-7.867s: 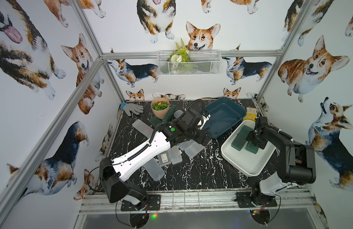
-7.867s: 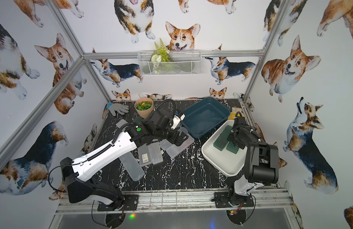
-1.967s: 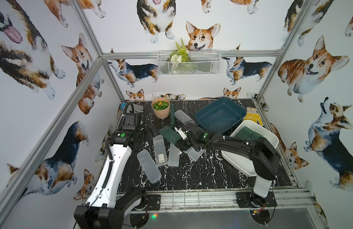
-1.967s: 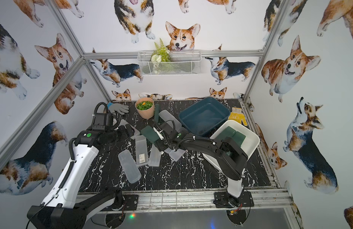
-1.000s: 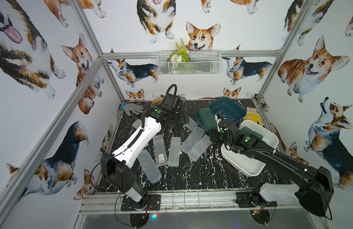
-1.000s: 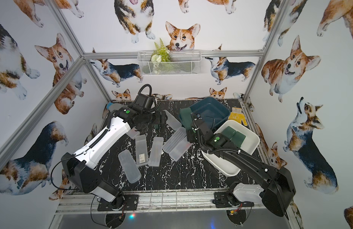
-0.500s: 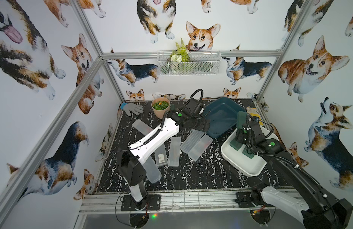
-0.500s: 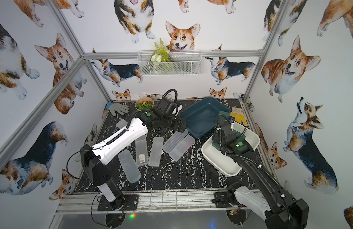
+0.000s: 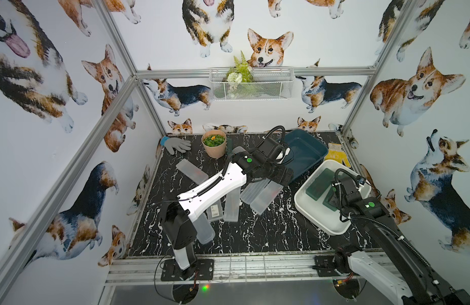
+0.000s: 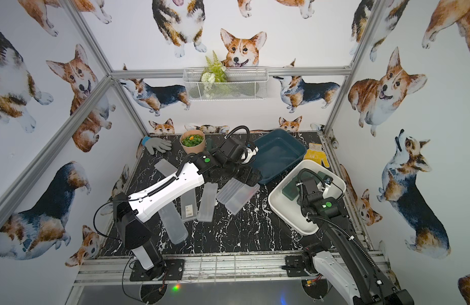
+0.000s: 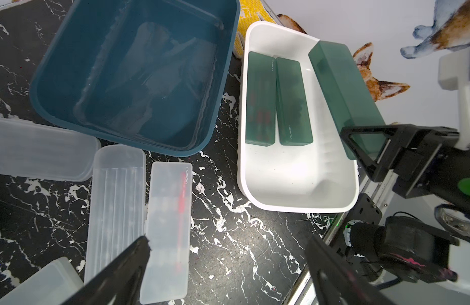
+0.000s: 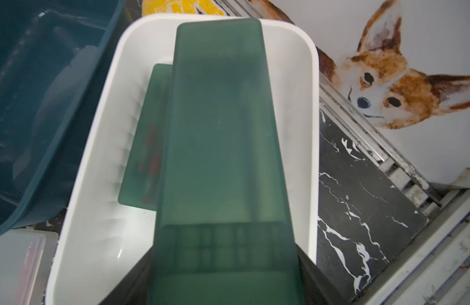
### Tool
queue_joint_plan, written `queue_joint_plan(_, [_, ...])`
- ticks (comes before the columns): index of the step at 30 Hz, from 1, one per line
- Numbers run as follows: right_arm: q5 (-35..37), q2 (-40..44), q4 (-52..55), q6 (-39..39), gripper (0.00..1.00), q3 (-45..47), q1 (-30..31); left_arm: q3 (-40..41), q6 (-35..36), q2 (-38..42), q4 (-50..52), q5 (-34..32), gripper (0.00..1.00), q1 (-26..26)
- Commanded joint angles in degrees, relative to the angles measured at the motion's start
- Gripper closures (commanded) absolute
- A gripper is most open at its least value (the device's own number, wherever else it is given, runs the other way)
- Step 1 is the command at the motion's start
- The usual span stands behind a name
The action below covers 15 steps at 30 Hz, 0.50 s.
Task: Place the pencil cases by color into the storage box
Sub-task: Place the pencil case at the storage box.
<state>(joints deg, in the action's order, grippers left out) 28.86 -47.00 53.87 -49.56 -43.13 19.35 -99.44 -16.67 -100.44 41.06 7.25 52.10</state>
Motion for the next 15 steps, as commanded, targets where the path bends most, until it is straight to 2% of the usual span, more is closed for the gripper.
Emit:
queue_joint_plan(1, [1.09, -0.61, 0.2, -5.01, 0.42, 2.03, -0.52, 0.62, 0.91, 0.73, -1.86, 1.62, 0.05, 0.01])
queue_joint_plan(8, [0.93, -2.6, -3.64, -4.76, 0.42, 4.54, -1.33, 1.87, 1.11, 1.96, -2.03, 1.81, 0.05, 0.04])
queue_joint_plan(15, [2.3, -7.48, -8.66, -3.28, 0.43, 2.92, -1.34, 2.23, 1.1, 2.14, -1.87, 1.45, 0.05, 0.01])
